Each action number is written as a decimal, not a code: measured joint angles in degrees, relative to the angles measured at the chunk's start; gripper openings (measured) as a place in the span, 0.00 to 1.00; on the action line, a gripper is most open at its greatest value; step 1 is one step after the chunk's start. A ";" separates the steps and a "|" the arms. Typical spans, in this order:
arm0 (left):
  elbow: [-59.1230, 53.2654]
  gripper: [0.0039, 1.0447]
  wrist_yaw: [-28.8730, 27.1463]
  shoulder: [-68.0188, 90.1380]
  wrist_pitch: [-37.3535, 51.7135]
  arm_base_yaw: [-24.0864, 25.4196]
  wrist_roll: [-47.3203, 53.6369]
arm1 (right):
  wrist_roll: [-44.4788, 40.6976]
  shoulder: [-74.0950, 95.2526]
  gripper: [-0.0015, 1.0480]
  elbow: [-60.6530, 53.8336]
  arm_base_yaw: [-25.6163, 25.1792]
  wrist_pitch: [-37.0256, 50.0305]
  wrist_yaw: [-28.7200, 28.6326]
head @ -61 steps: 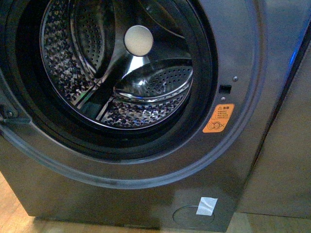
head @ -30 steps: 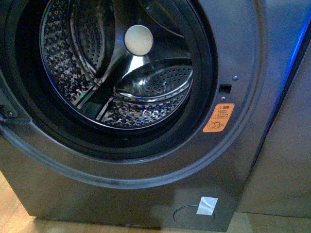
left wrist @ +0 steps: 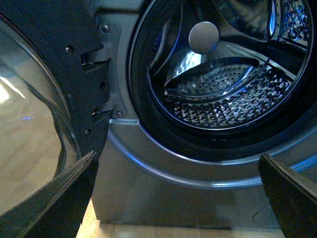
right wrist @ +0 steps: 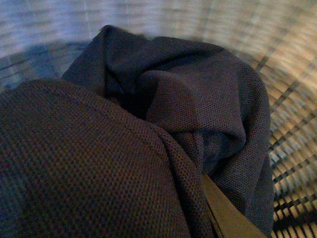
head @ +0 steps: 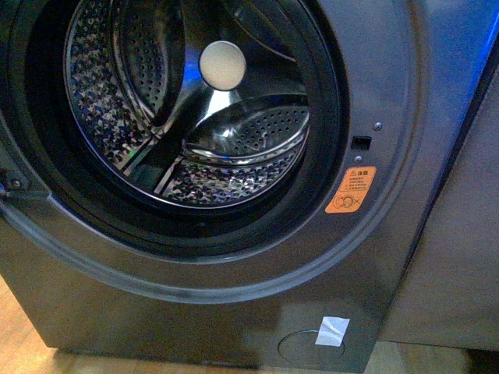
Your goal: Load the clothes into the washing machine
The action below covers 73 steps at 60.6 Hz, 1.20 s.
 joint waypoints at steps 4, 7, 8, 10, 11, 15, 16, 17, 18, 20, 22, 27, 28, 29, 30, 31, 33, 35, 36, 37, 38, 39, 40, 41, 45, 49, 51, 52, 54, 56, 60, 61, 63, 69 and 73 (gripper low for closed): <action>0.00 0.94 0.00 0.00 0.00 0.00 0.02 | 2.62 -4.35 0.07 0.46 -1.20 -0.50 -2.01; 0.00 0.94 0.00 0.00 0.00 0.00 0.02 | 4.68 -8.04 0.07 1.05 -2.10 -0.98 -3.80; 0.00 0.94 0.00 0.00 0.00 0.00 0.02 | 5.14 -9.20 0.07 1.22 -2.34 -1.09 -4.37; 0.00 0.94 0.00 0.00 0.00 0.00 0.00 | 6.25 -11.02 0.07 1.55 -2.67 -1.36 -5.31; 0.00 0.94 0.00 0.00 0.00 0.00 0.00 | 6.69 -12.20 0.07 1.79 -2.86 -1.55 -5.86; 0.00 0.94 0.00 0.00 0.00 -0.02 0.00 | 9.18 -16.33 0.07 2.78 -3.41 -1.95 -7.76; 0.00 0.94 0.00 0.00 0.00 0.00 0.00 | 9.68 -17.46 0.07 3.08 -3.48 -2.10 -8.22; 0.00 0.94 0.00 0.00 0.00 0.00 0.00 | 10.95 -19.28 0.07 3.63 -3.50 -2.25 -9.03; 0.00 0.94 0.00 0.00 0.00 0.00 0.00 | 11.32 -19.89 0.07 3.80 -3.50 -2.29 -9.31; 0.00 0.94 0.00 0.00 0.00 -0.02 0.02 | 12.37 -21.66 0.07 4.39 -3.48 -2.47 -10.05; 0.00 0.94 0.00 0.00 0.00 0.00 0.00 | 13.40 -23.50 0.07 5.05 -3.37 -2.84 -10.80; 0.00 0.94 0.00 0.00 0.00 0.00 0.00 | 16.63 -28.94 0.07 7.21 -2.45 -3.48 -12.61; 0.00 0.94 0.00 0.00 0.00 0.00 0.02 | 17.40 -30.08 0.07 7.87 -2.10 -3.74 -12.98; 0.00 0.94 0.00 0.00 0.00 0.00 0.00 | 18.60 -31.67 0.07 9.07 -1.51 -4.15 -13.38; 0.00 0.94 0.00 0.00 0.00 0.00 0.00 | 19.43 -32.68 0.07 9.97 -1.05 -4.42 -13.53; 0.00 0.94 0.00 0.00 0.00 0.00 0.02 | 20.52 -34.01 0.07 11.37 -0.24 -4.76 -13.53; 0.00 0.94 0.00 0.00 0.00 0.00 0.00 | 21.57 -35.28 0.07 12.87 0.63 -5.11 -13.53; 0.00 0.94 0.00 0.00 0.00 0.00 0.00 | 23.02 -36.79 0.07 15.04 1.92 -5.68 -13.53; 0.00 0.94 0.00 0.00 0.00 0.00 0.02 | 23.39 -37.11 0.07 15.58 2.27 -5.88 -13.53; 0.00 0.94 0.00 0.00 0.00 0.00 0.00 | 24.09 -37.81 0.07 16.72 2.95 -6.32 -13.51; 0.00 0.94 0.00 0.00 0.00 0.00 0.00 | 24.57 -38.45 0.07 17.94 3.65 -6.82 -13.51; 0.00 0.94 0.00 0.00 0.00 0.00 0.02 | 24.87 -38.73 0.07 18.56 4.00 -7.06 -13.49; 0.00 0.94 0.00 0.00 0.00 0.00 0.00 | 25.68 -39.28 0.07 19.82 4.72 -7.52 -13.27; 0.00 0.94 0.00 0.00 0.00 0.00 0.00 | 26.14 -39.74 0.07 21.09 5.44 -7.98 -13.00; 0.00 0.94 0.00 0.00 0.00 0.00 0.00 | 27.80 -40.76 0.07 25.40 7.67 -9.60 -12.15; 0.00 0.94 0.00 0.00 0.00 0.00 0.00 | 29.62 -41.70 0.07 30.36 10.40 -12.17 -11.26; 0.00 0.94 0.00 0.00 0.00 0.00 0.00 | 30.21 -42.16 0.07 32.65 11.89 -13.57 -11.08; 0.00 0.94 0.00 0.00 0.00 0.00 0.00 | 30.47 -42.38 0.07 33.57 12.55 -14.25 -10.99; 0.00 0.94 0.00 0.00 0.00 -0.02 0.00 | 31.08 -43.01 0.07 35.74 14.40 -16.06 -10.56; 0.00 0.94 0.00 0.00 0.00 -0.02 0.00 | 31.50 -43.56 0.07 37.09 15.98 -17.31 -10.14; 0.00 0.94 0.00 0.00 0.00 0.00 0.00 | 32.09 -44.96 0.07 39.43 20.24 -20.31 -9.33; 0.00 0.94 0.00 0.00 0.00 0.00 0.00 | 32.26 -45.40 0.07 39.87 21.68 -21.09 -9.03; 0.00 0.94 0.00 0.00 0.00 0.00 0.00 | 32.28 -46.27 0.07 40.50 24.70 -22.73 -8.31; 0.00 0.94 0.00 0.00 0.00 0.00 0.00 | 31.63 -48.19 0.07 41.20 33.24 -27.04 -5.62; 0.00 0.94 0.00 0.00 0.00 -0.02 0.00 | 29.51 -49.33 0.07 41.22 41.29 -30.38 -1.99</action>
